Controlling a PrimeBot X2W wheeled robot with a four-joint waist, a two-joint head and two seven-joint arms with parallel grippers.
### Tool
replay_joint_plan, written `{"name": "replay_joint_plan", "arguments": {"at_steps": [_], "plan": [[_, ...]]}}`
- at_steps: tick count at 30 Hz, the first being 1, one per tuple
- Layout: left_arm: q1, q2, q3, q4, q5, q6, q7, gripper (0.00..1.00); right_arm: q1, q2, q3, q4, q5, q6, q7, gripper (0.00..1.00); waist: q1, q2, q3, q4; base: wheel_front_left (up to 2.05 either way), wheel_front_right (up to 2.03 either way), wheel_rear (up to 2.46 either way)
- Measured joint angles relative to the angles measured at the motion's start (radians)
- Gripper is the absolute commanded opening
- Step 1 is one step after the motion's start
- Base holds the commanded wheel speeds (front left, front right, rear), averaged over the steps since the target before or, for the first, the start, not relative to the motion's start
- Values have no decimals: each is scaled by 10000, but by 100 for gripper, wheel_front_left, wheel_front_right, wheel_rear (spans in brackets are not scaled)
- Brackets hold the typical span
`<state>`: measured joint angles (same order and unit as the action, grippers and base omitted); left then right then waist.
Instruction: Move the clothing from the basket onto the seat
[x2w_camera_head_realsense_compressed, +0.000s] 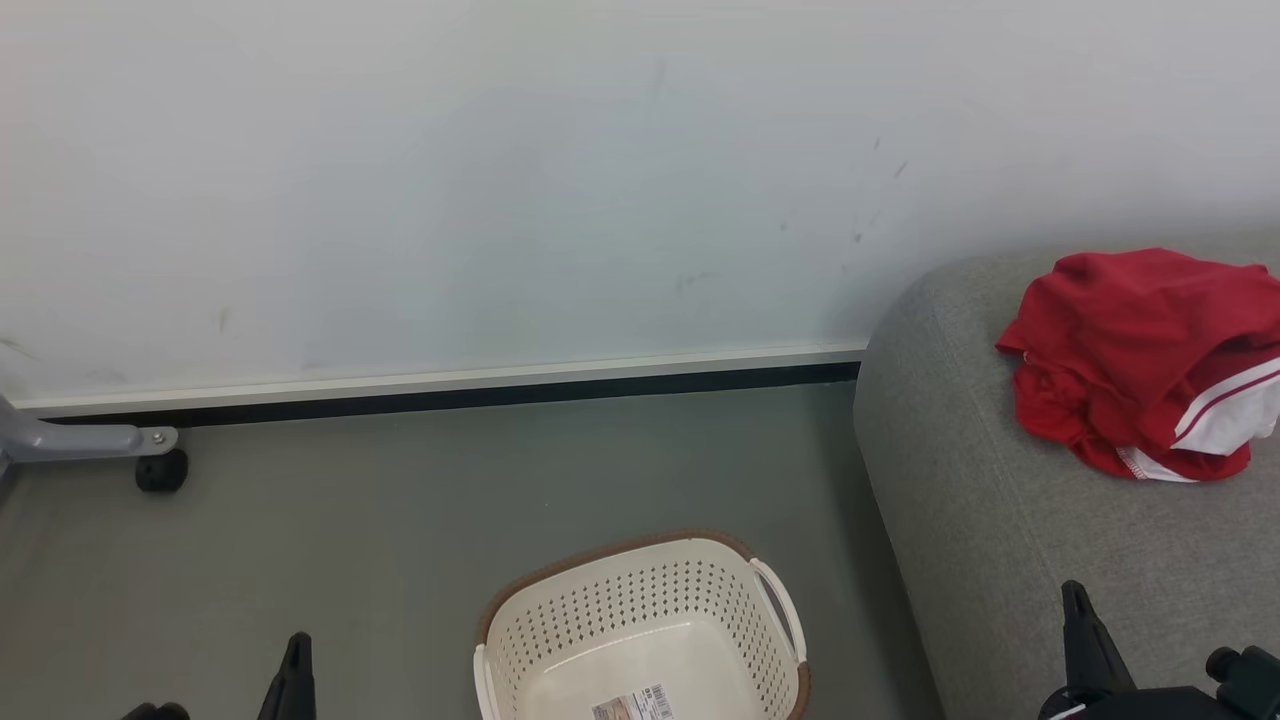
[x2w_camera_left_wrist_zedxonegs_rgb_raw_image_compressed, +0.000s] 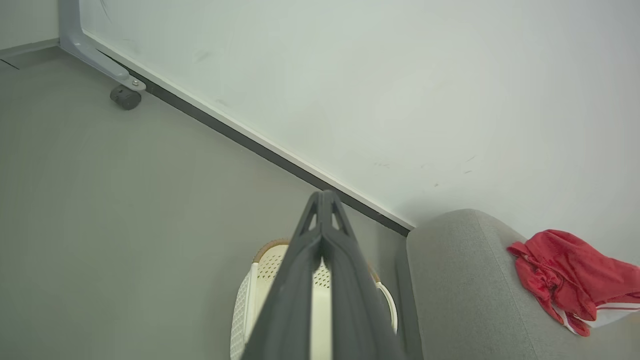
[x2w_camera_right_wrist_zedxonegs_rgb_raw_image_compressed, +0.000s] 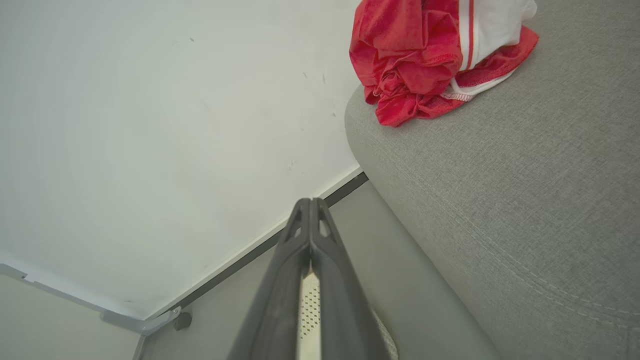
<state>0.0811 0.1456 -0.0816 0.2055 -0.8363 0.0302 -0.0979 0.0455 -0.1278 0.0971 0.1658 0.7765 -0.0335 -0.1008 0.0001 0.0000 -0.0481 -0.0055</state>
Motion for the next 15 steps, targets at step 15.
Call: {"name": "replay_joint_plan", "arguments": {"at_steps": [15], "plan": [[-327,-222,378,186,-1707,-318,449,0,-311,173,-516,301,1812,337,483,0,0,0,110,12,0,0,0]]}}
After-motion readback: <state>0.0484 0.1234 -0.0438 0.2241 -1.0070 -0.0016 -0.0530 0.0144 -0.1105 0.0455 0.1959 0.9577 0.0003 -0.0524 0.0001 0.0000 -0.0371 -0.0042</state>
